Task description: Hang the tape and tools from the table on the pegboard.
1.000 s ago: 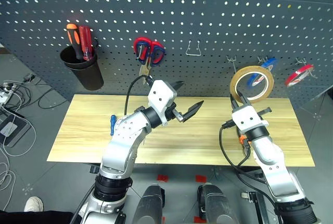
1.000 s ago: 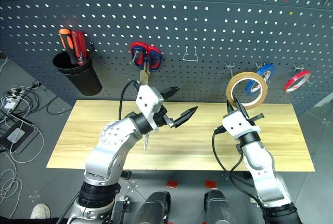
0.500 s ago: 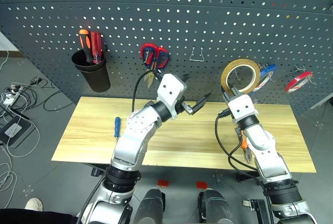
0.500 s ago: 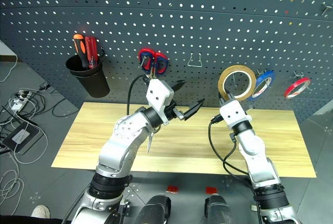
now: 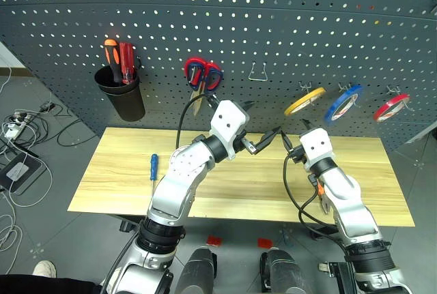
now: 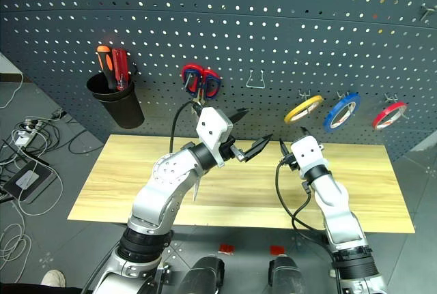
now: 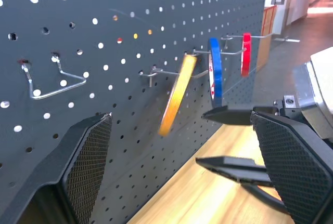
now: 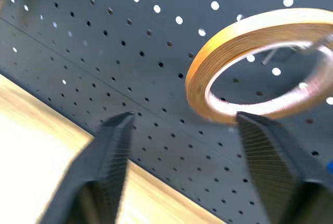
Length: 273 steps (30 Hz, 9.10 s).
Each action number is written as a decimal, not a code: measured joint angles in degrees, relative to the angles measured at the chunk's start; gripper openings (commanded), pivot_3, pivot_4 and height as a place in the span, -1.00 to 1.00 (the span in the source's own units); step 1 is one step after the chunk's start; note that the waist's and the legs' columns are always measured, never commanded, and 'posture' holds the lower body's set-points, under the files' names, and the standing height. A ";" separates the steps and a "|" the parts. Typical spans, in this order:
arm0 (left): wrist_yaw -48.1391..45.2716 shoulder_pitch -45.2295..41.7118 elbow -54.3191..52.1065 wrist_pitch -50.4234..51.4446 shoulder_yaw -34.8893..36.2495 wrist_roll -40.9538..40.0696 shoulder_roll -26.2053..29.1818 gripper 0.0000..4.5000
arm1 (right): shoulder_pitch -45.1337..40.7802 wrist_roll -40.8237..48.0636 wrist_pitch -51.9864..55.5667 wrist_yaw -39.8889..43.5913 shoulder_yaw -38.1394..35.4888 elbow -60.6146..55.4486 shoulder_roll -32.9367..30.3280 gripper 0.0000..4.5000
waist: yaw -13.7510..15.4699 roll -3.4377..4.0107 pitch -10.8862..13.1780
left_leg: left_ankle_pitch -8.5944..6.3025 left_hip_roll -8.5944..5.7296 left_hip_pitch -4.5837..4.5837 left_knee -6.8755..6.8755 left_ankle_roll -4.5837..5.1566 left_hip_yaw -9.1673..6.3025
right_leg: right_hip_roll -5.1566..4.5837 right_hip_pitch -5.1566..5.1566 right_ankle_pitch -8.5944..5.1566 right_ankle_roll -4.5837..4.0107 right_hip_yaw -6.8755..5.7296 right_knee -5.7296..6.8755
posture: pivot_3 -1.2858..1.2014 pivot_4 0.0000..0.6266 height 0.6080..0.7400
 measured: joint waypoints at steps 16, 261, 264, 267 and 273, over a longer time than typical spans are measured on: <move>-12.12 8.58 7.64 -5.70 -7.76 1.46 12.32 1.00 | 0.77 5.90 47.89 -1.46 -9.52 -9.64 2.39 0.97 | -0.86 0.25 0.69 | -0.25 0.00 0.69 -0.11 0.44 -0.04 | 0.02 0.66 -0.03 -0.05 0.08 -0.04 | 0.06 -0.06 1.00; 22.40 5.87 3.53 34.60 7.60 5.60 8.35 -0.47 | -8.96 22.47 16.96 32.81 10.92 -9.05 -2.68 1.00 | -0.09 -0.27 14.75 | -0.16 0.19 0.64 -0.21 0.26 -0.31 | 0.03 0.38 -0.02 -0.04 0.10 0.23 | 0.11 0.72 1.00; 22.55 5.69 3.73 34.38 7.62 5.62 8.34 -0.88 | -9.90 22.41 16.87 32.70 10.83 -8.68 -2.68 1.00 | -0.07 -0.26 14.85 | -0.16 0.21 0.64 -0.22 0.25 -0.31 | 0.03 0.37 -0.02 -0.04 0.10 0.21 | 0.11 0.72 1.00; 22.56 5.05 4.10 34.13 7.64 5.61 8.32 -0.93 | -10.10 22.39 16.82 32.69 10.77 -7.89 -2.69 1.00 | -0.02 -0.29 15.00 | -0.16 0.21 0.63 -0.22 0.25 -0.31 | 0.02 0.37 -0.02 -0.03 0.10 0.21 | 0.11 0.69 1.00; 22.56 4.80 4.71 33.63 7.82 5.61 8.32 -0.93 | -10.10 22.39 16.07 32.78 10.51 -7.17 -2.73 1.00 | 0.00 -0.28 15.01 | -0.04 0.23 0.62 -0.23 0.04 -0.32 | 0.00 0.37 -0.02 -0.03 0.09 0.18 | 0.12 0.60 1.00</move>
